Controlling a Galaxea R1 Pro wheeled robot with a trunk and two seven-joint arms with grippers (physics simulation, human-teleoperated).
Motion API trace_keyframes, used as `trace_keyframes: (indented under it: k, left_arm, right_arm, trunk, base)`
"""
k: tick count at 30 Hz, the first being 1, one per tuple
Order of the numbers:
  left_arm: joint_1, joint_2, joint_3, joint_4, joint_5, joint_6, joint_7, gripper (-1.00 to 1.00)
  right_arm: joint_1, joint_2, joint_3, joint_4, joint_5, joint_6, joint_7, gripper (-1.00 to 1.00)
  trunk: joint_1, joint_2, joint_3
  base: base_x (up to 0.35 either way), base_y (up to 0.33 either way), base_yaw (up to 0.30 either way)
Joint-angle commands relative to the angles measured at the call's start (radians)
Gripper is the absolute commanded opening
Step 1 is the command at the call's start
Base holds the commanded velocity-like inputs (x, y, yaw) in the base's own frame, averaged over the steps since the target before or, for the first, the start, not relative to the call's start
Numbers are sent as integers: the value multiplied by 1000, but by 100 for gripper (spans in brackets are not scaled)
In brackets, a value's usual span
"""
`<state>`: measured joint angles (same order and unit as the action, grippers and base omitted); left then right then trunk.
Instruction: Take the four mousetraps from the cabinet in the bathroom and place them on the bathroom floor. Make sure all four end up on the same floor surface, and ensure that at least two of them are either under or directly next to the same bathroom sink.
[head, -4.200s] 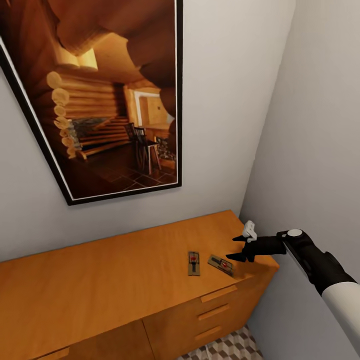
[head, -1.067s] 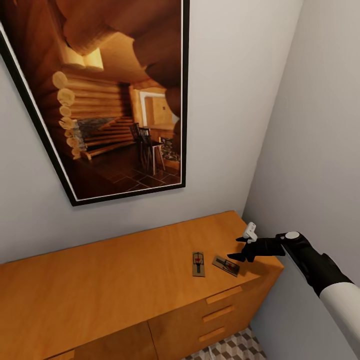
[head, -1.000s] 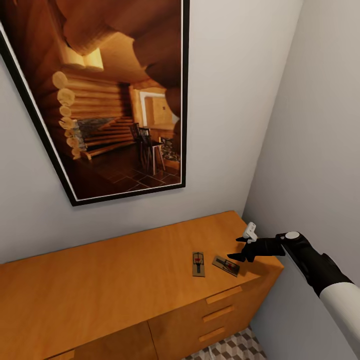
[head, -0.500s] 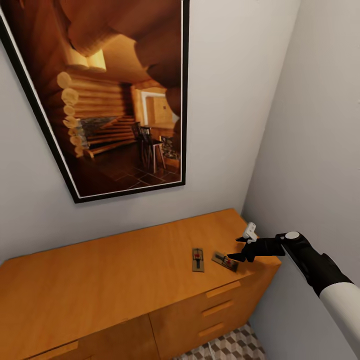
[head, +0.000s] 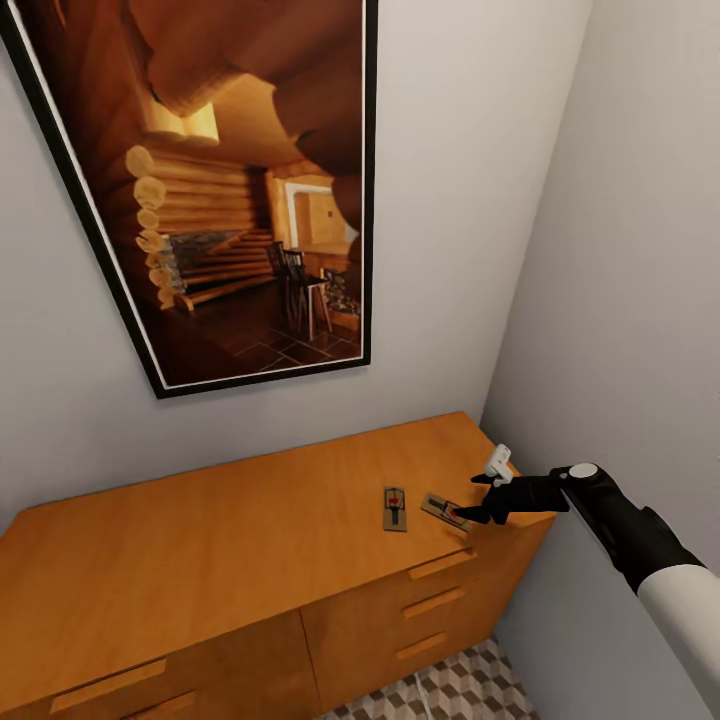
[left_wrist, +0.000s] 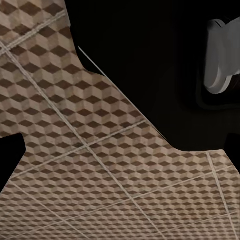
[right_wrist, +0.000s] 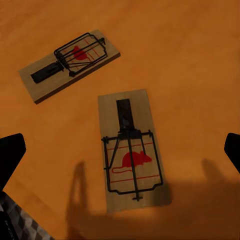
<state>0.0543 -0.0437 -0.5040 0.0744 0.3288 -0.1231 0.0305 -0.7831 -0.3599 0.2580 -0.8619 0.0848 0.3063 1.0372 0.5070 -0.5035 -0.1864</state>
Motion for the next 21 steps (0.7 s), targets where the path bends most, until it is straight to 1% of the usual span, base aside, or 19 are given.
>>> trace_keyframes:
  k: [1, 5, 8, 14, 15, 21]
  left_arm:
    - [-1, -1, -8, 2, 7, -6, 2, 100]
    - [-1, -1, -8, 2, 7, -6, 2, 100]
    - [-1, -1, -8, 2, 7, -6, 2, 100]
    - [-1, -2, -8, 0, 7, -6, 2, 100]
    - [-1, -2, -8, 0, 7, -6, 2, 100]
    - [-1, -3, -8, -1, 7, -7, 2, 100]
  right_arm:
    - [-1, 0, 1, -2, 2, 8, 2, 100]
    - [-1, 0, 2, -2, 4, 1, -6, 100]
    - [-1, -1, 3, -1, 14, -31, -32, 100]
    - [-1, -1, 4, -1, 53, -94, -91, 100]
    - [-1, 0, 4, -1, 66, -106, -105, 100]
    - [-1, 0, 4, 0, 85, -124, -123, 100]
  trunk:
    - [0, -2, -2]
    - [0, -2, -2]
    - [0, -2, -2]
    - [0, -2, -2]
    - [0, -2, -2]
    - [0, -2, -2]
  base:
    - [-8, 0, 0]
    - [-5, 0, 0]
    - [-2, 0, 0]
    - [0, 0, 0]
    - [0, 0, 0]
    - [0, 0, 0]
